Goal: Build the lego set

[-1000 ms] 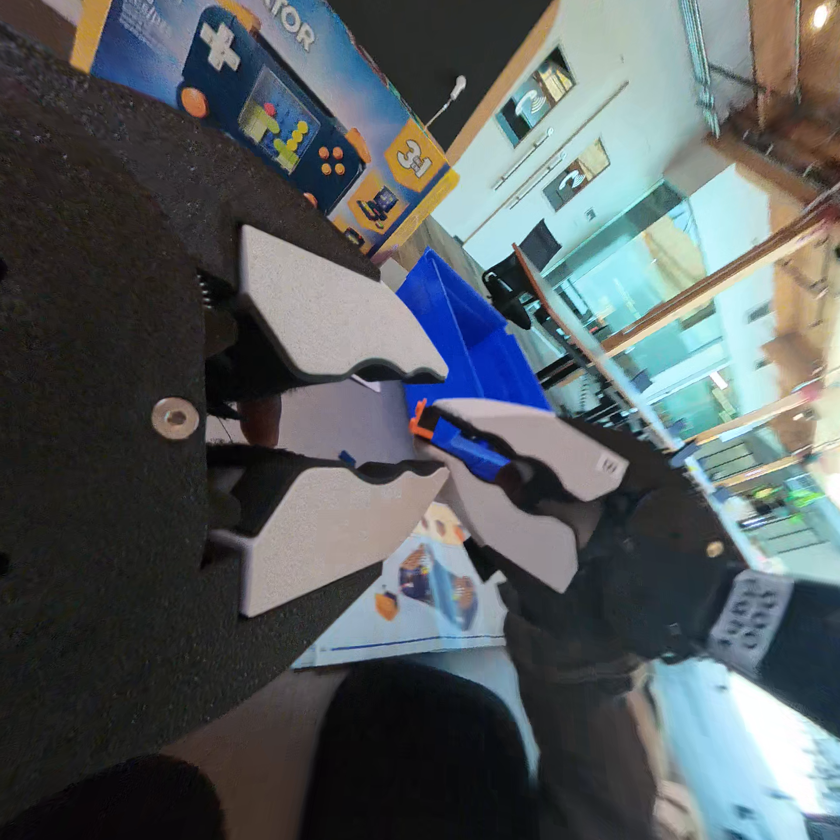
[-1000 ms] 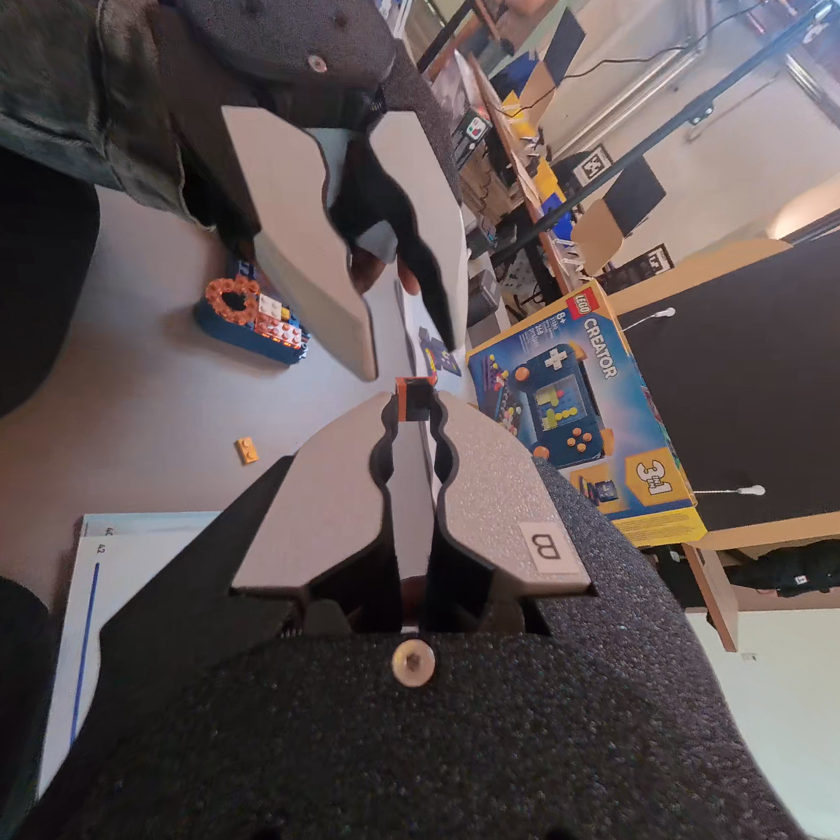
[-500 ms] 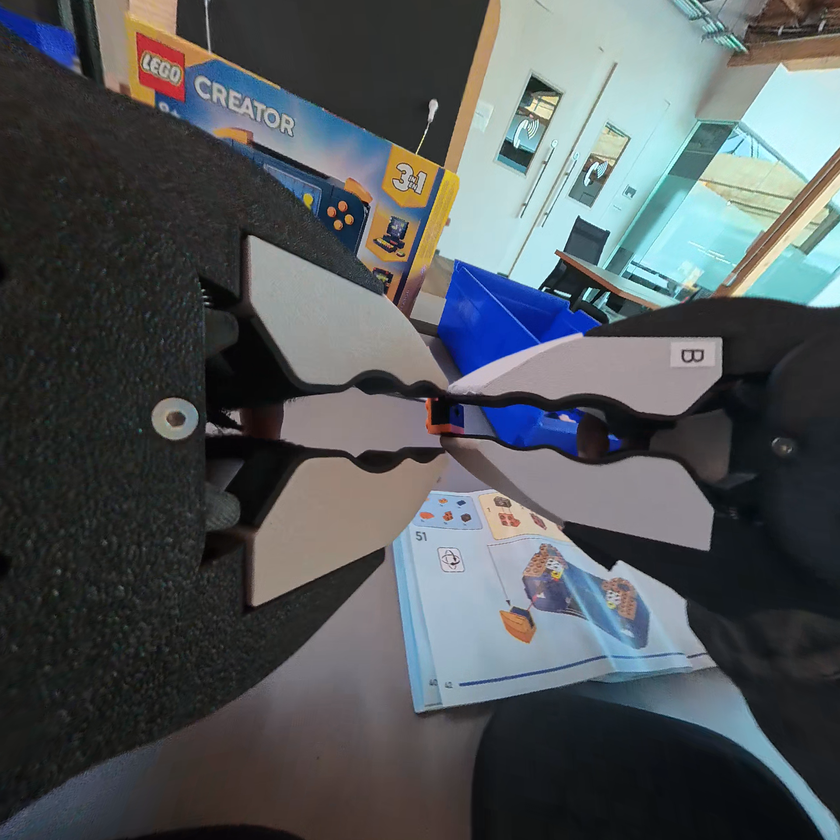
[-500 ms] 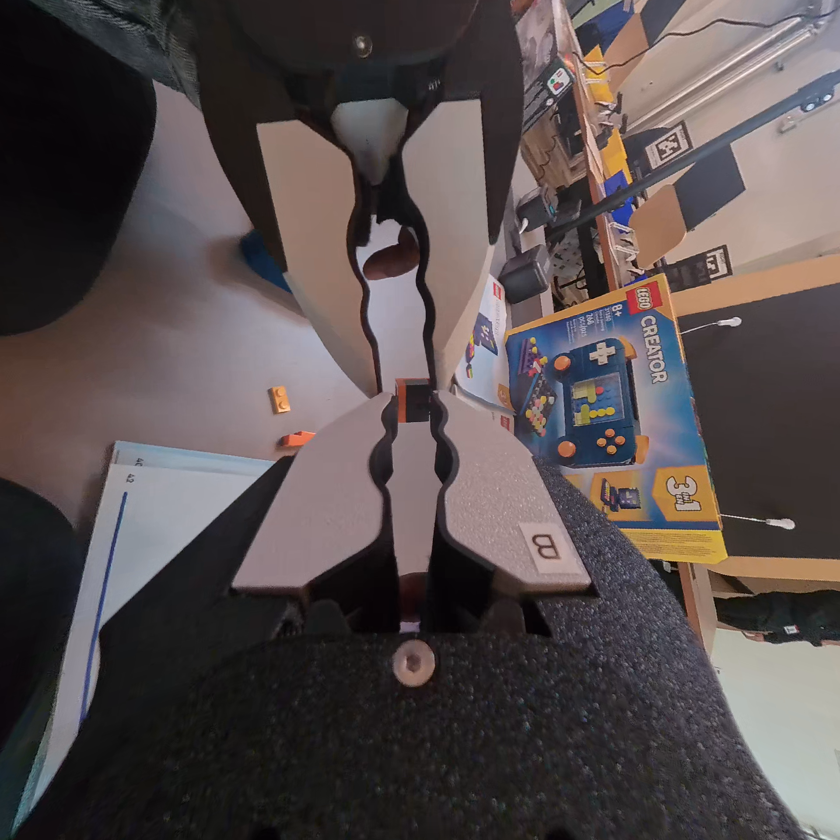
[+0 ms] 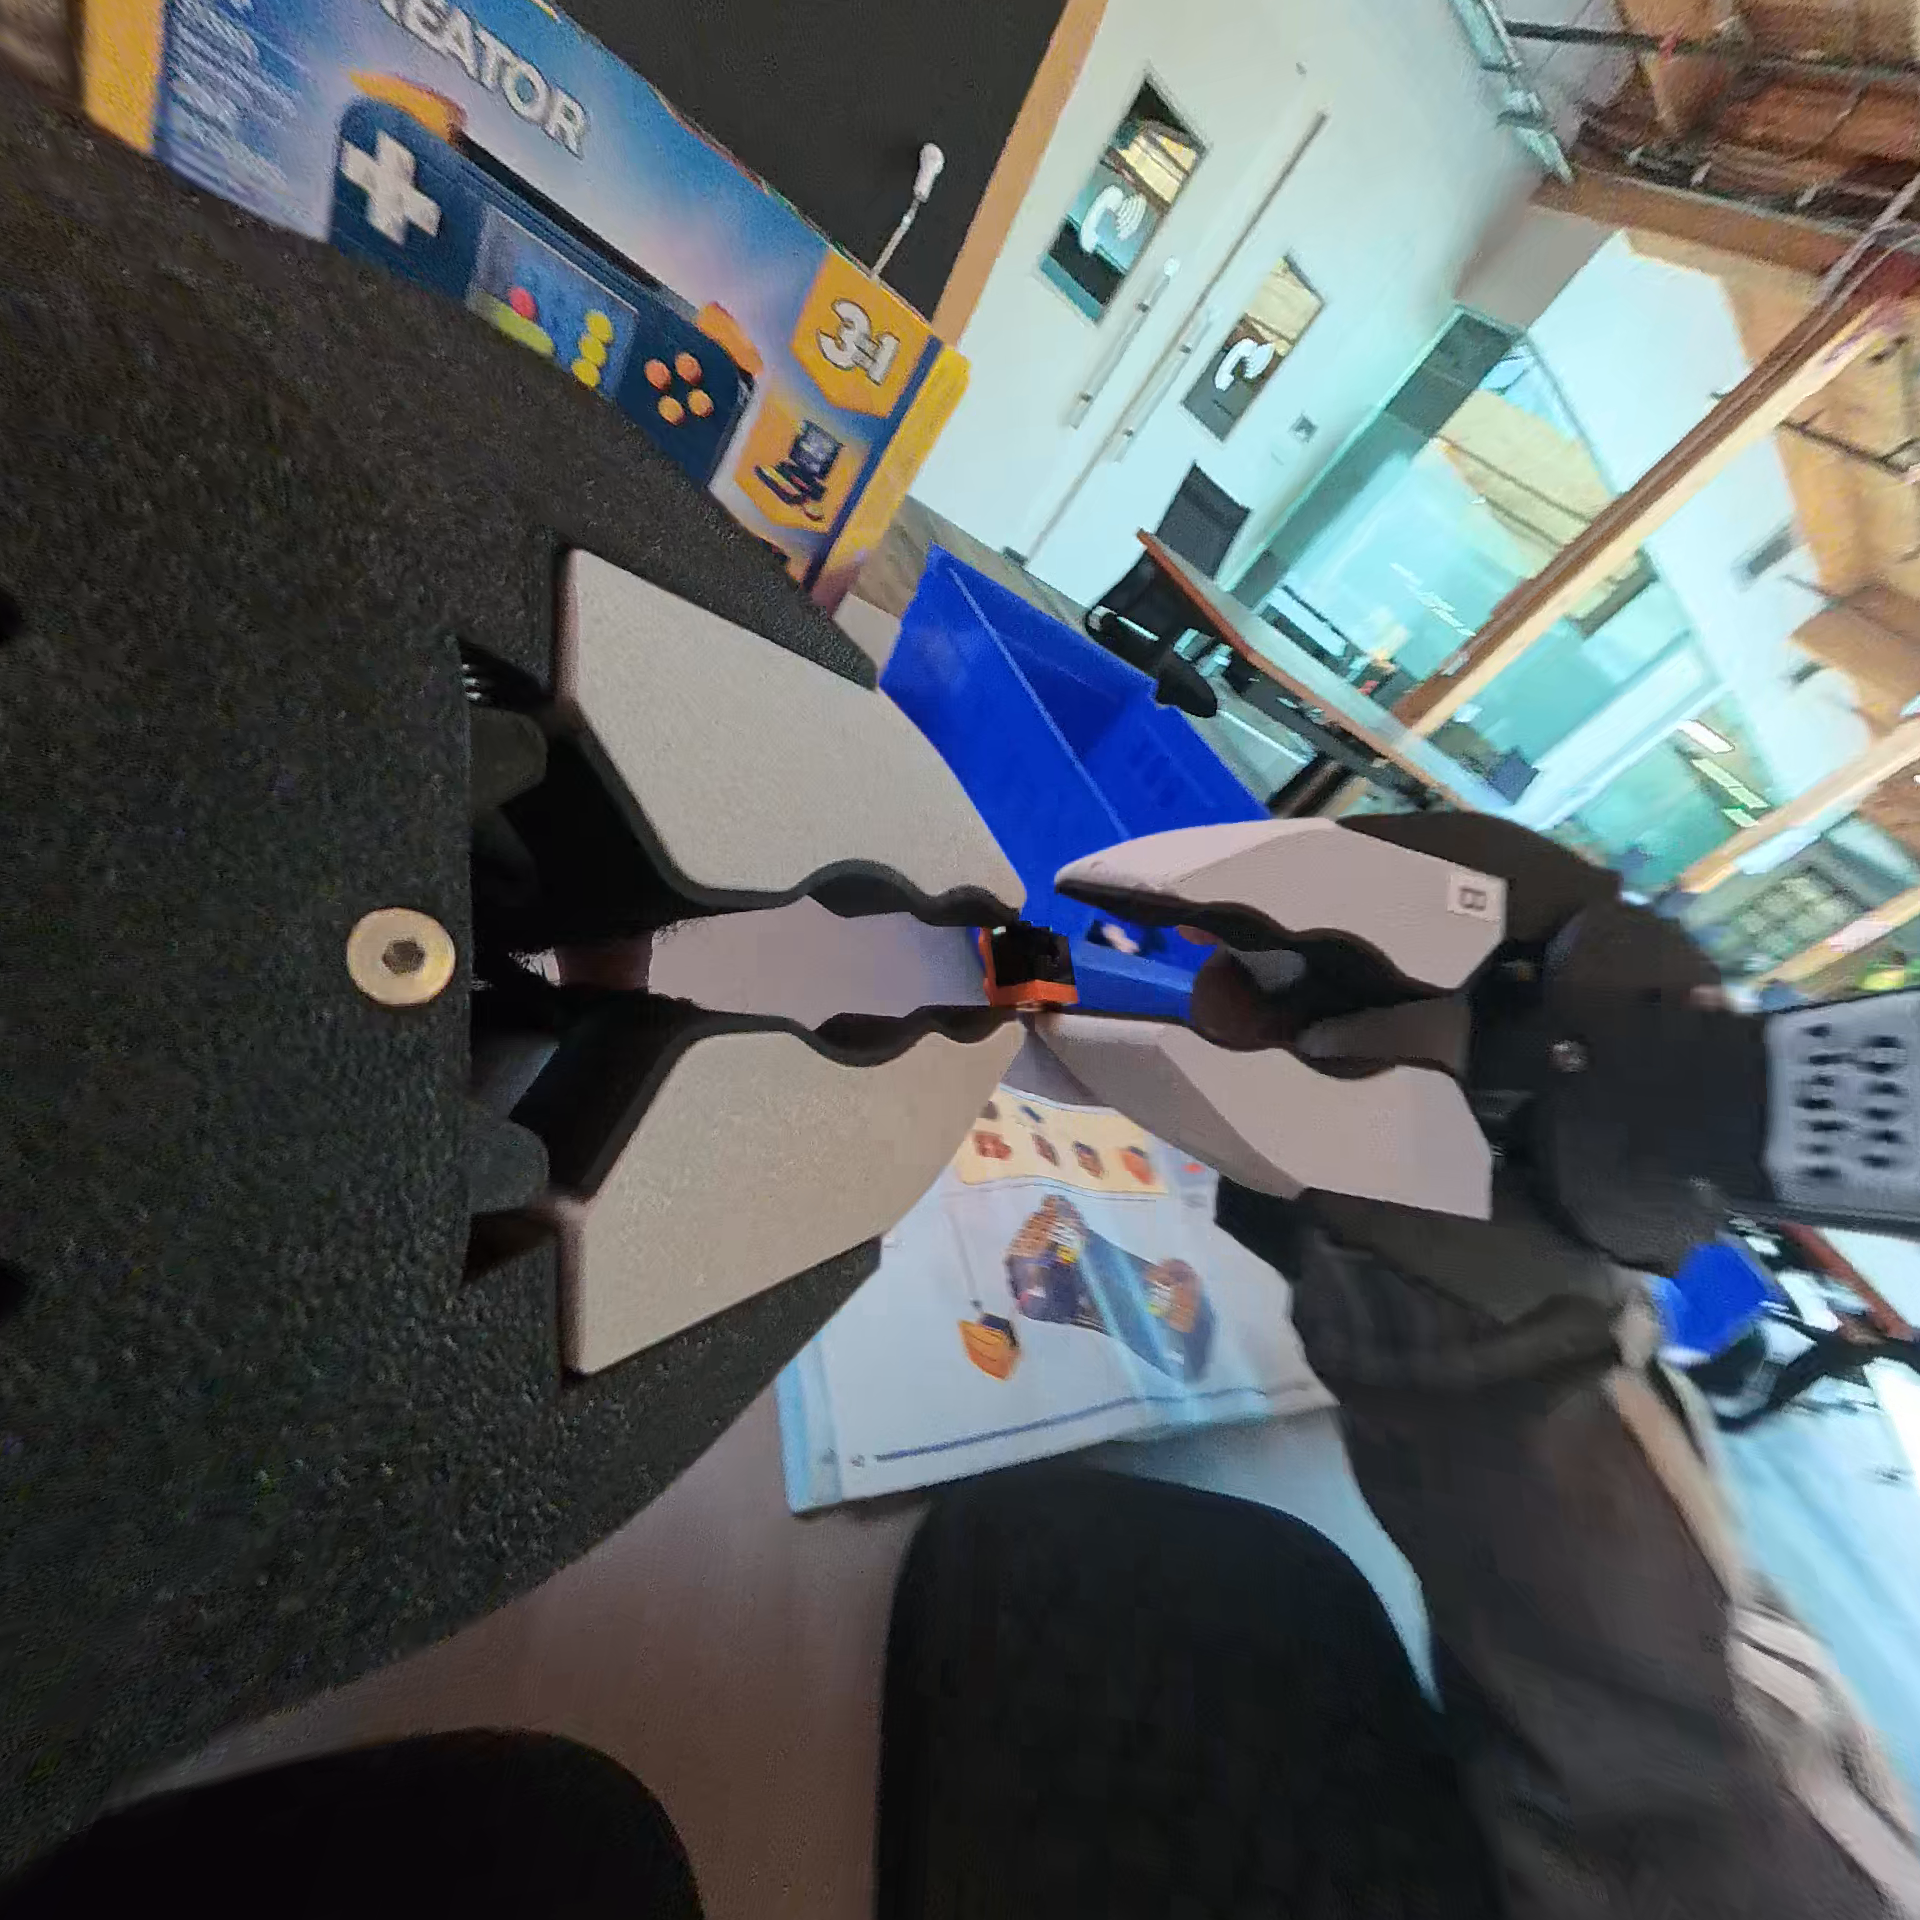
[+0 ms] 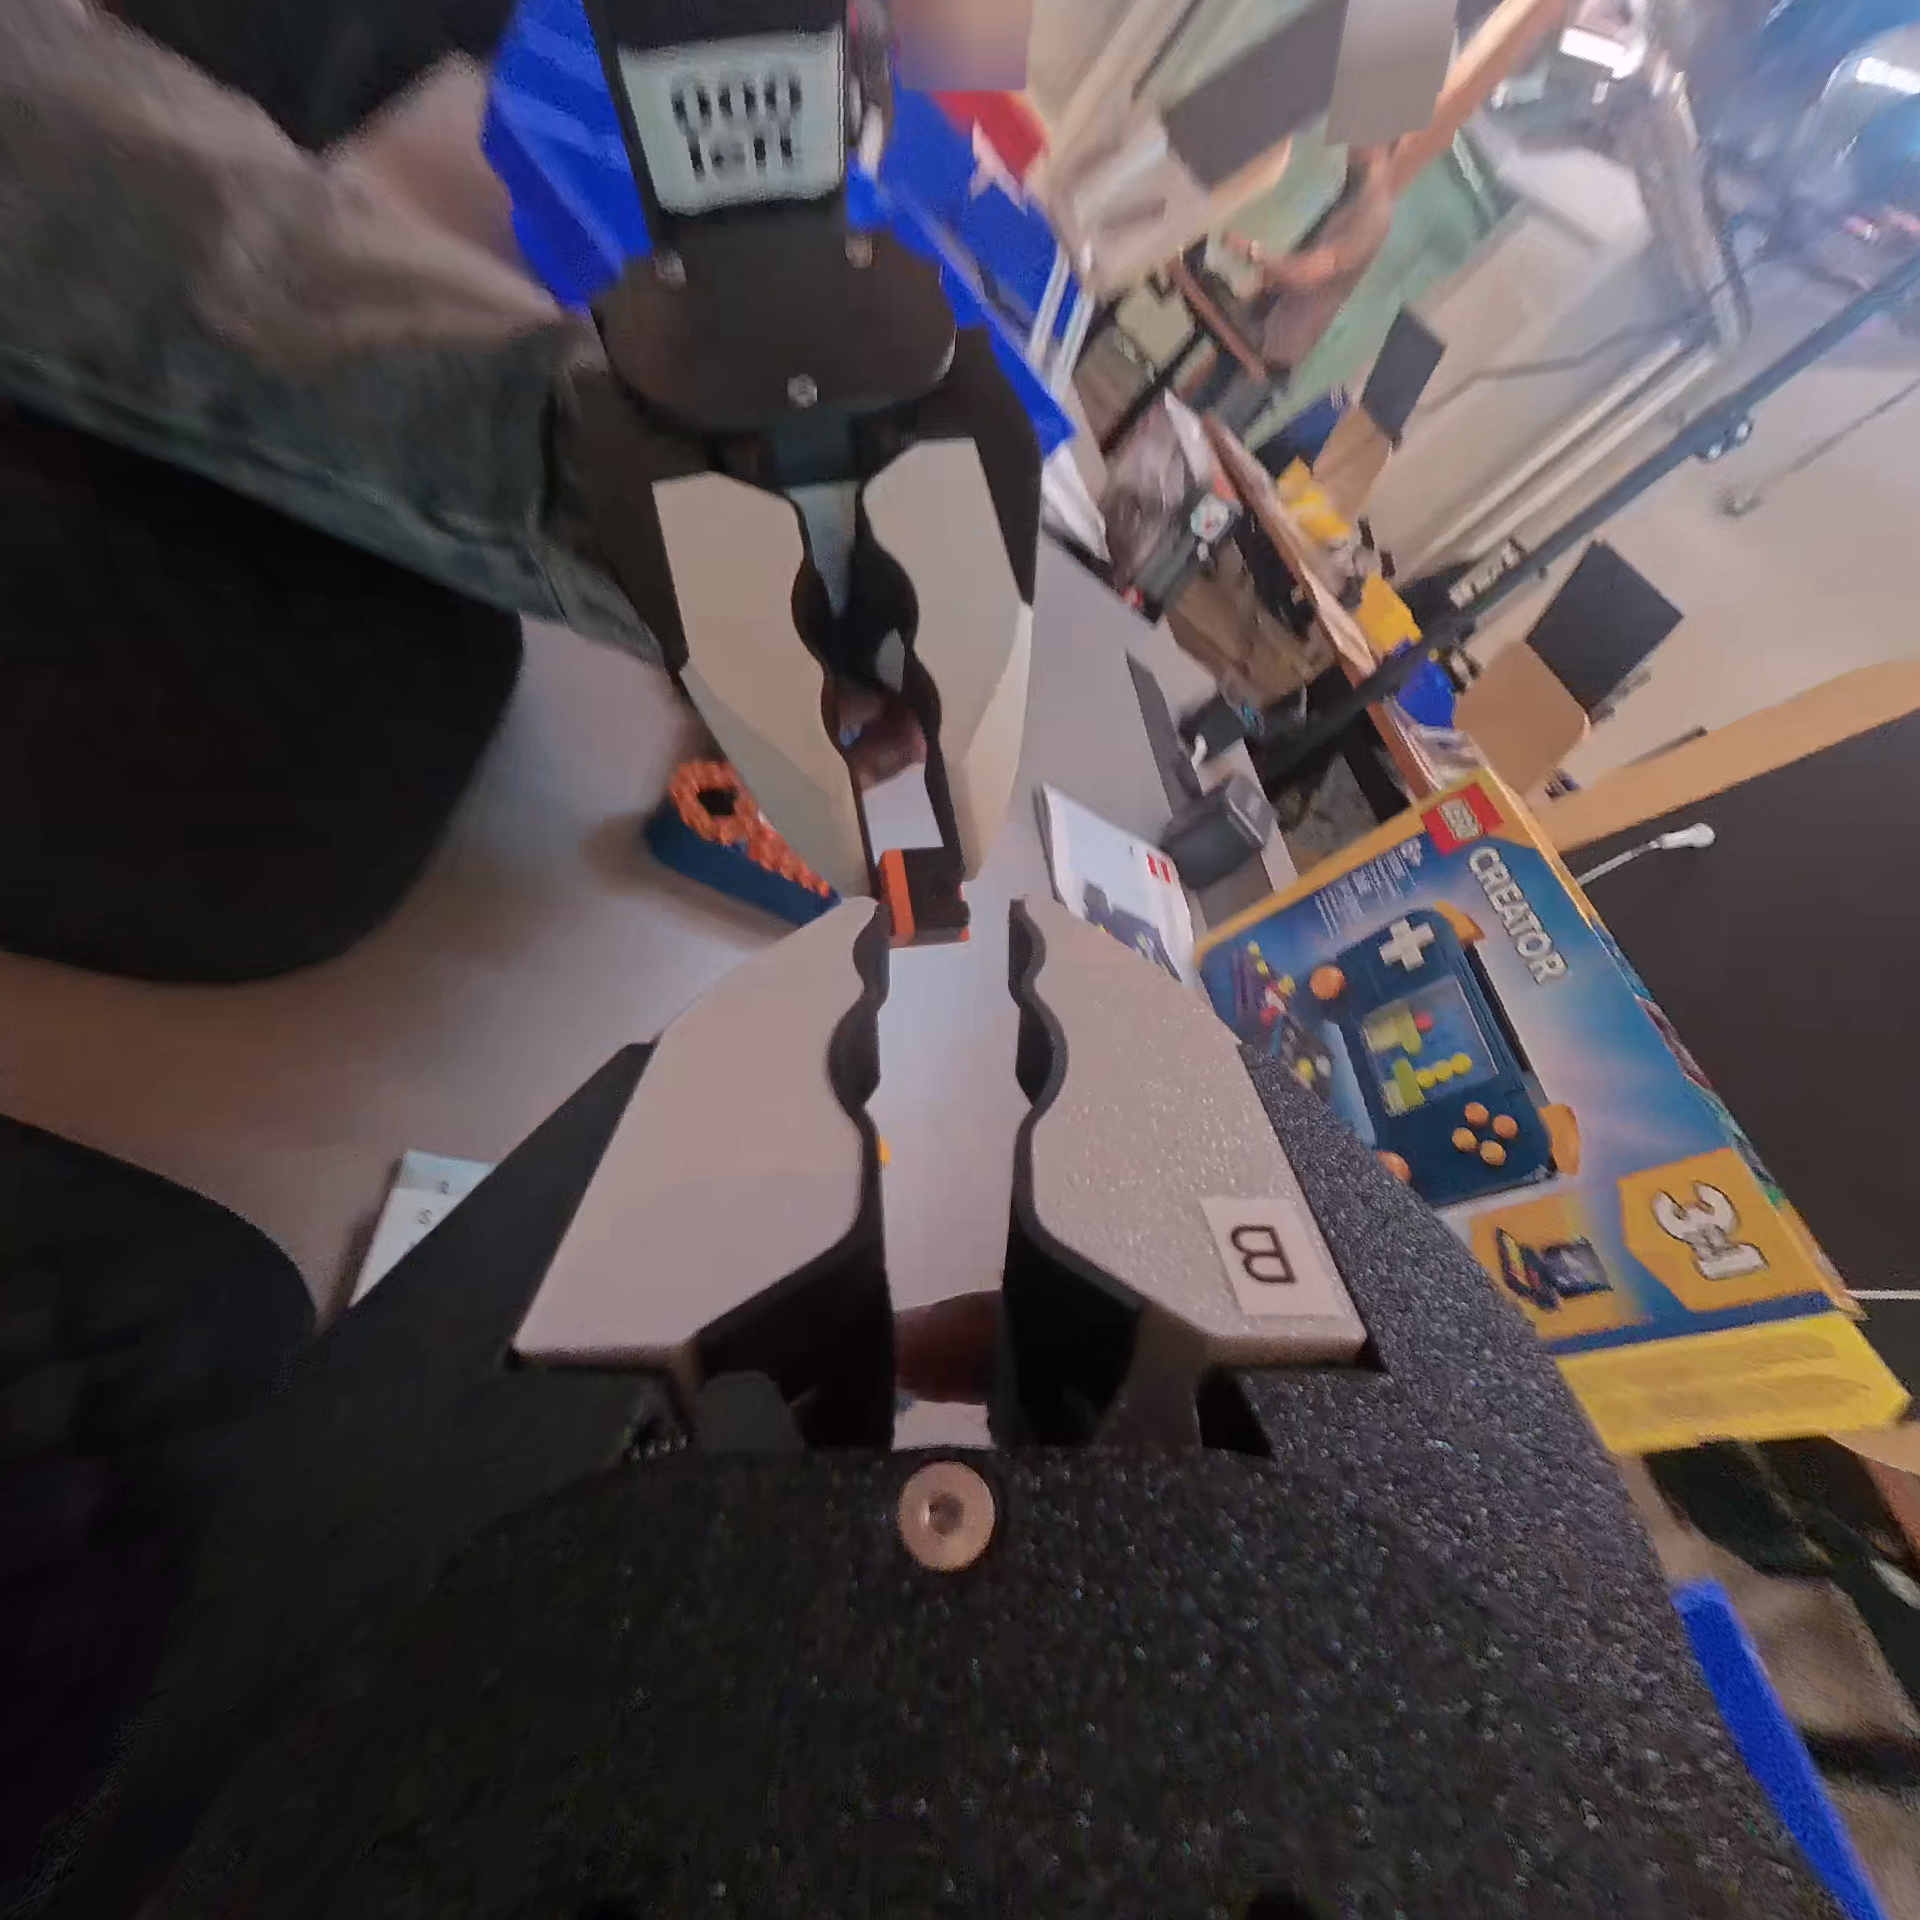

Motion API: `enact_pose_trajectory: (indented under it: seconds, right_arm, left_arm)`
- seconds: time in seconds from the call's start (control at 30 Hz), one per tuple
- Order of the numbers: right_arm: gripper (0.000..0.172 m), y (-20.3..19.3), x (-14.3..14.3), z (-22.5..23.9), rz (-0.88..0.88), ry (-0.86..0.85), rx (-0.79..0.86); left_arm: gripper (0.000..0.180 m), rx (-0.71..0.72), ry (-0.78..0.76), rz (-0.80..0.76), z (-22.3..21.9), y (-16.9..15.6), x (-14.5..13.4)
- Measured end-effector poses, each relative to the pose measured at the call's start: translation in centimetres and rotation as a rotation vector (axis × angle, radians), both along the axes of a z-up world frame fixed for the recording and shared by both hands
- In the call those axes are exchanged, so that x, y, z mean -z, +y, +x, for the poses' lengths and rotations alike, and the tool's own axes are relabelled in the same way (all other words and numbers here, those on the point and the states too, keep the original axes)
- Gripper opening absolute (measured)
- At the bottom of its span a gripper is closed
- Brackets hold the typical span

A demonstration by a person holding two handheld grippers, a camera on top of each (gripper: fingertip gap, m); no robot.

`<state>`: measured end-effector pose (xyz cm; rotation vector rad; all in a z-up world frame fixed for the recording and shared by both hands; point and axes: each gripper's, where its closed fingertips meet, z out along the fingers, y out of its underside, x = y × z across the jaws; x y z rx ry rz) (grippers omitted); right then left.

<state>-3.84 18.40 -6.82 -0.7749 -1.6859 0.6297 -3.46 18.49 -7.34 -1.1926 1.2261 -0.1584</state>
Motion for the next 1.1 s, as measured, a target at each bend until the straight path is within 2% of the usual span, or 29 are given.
enact_pose_trajectory:
  seconds: [0.17,0.6,0.77,0.83,0.9,0.97,1.03,1.1]
  right_arm:
    - [0.016,-1.6,-1.8,0.9,-0.121,0.134,-0.16]
    - [0.014,-2.9,-1.6,0.7,-0.227,0.104,-0.24]
    - [0.014,-2.5,-2.1,0.7,-0.161,0.143,-0.205]
    - [0.014,-2.3,-2.5,0.7,-0.08,0.194,-0.177]
    - [0.014,-2.6,-3.1,0.7,0.038,0.262,-0.165]
    - [0.014,-3.5,-3.9,0.8,0.034,0.31,-0.206]
    - [0.014,-3.9,-4.4,1.1,0.03,0.353,-0.227]
    - [0.014,-4.0,-4.9,1.4,0.011,0.386,-0.246]
  left_arm:
    - [0.013,0.114,-0.136,-0.022,0.6,-1.4,-1.6]
    - [0.013,0.183,-0.15,-0.01,1.2,-2.5,-1.9]
    - [0.013,0.176,-0.22,-0.051,1.2,-2.2,-2.4]
    - [0.015,0.205,-0.336,-0.15,1.3,-2.1,-3.0]
    - [0.032,0.287,-0.514,-0.382,1.2,-2.1,-3.6]
    - [0.039,0.419,-0.679,-0.622,1.3,-2.4,-4.3]
    - [0.033,0.573,-0.809,-0.79,1.4,-3.2,-5.1]
    - [0.031,0.673,-0.865,-0.911,1.6,-3.8,-5.5]
